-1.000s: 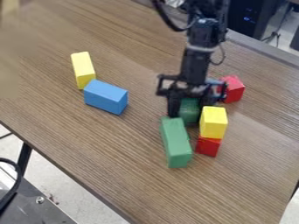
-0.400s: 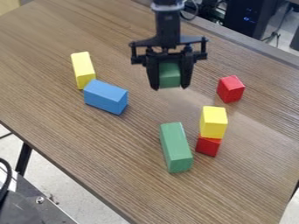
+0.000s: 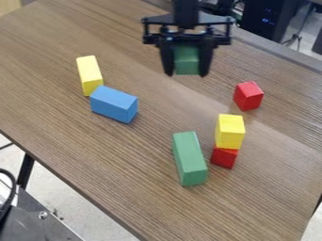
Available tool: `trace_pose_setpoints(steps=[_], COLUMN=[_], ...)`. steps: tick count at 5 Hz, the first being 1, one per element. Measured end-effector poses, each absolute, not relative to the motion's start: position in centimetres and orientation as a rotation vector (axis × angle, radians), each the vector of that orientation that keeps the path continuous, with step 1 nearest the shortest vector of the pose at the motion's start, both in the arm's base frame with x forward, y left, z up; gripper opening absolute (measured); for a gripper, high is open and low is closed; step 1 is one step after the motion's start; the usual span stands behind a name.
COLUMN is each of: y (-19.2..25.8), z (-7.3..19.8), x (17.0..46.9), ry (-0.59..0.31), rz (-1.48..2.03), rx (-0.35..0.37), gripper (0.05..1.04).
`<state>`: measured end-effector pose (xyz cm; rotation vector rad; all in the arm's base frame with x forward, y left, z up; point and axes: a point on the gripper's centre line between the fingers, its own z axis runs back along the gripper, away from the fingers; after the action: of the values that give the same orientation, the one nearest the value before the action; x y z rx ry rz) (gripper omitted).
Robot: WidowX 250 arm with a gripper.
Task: Put the green figure on top of the yellow figure
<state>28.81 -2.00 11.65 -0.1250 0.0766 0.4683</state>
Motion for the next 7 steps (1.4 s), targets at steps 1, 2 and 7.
trace_pose_setpoints(steps=[1, 2, 7], y=[-4.2, -4.9, -9.3], z=[13.1, 14.3, 8.1], x=[27.6, 26.4, 26.0], ry=[0.102, 0.138, 0.38], rz=[0.373, 0.342, 0.147], rx=[-0.145, -0.181, -0.082], gripper=[0.6, 0.6, 0.6])
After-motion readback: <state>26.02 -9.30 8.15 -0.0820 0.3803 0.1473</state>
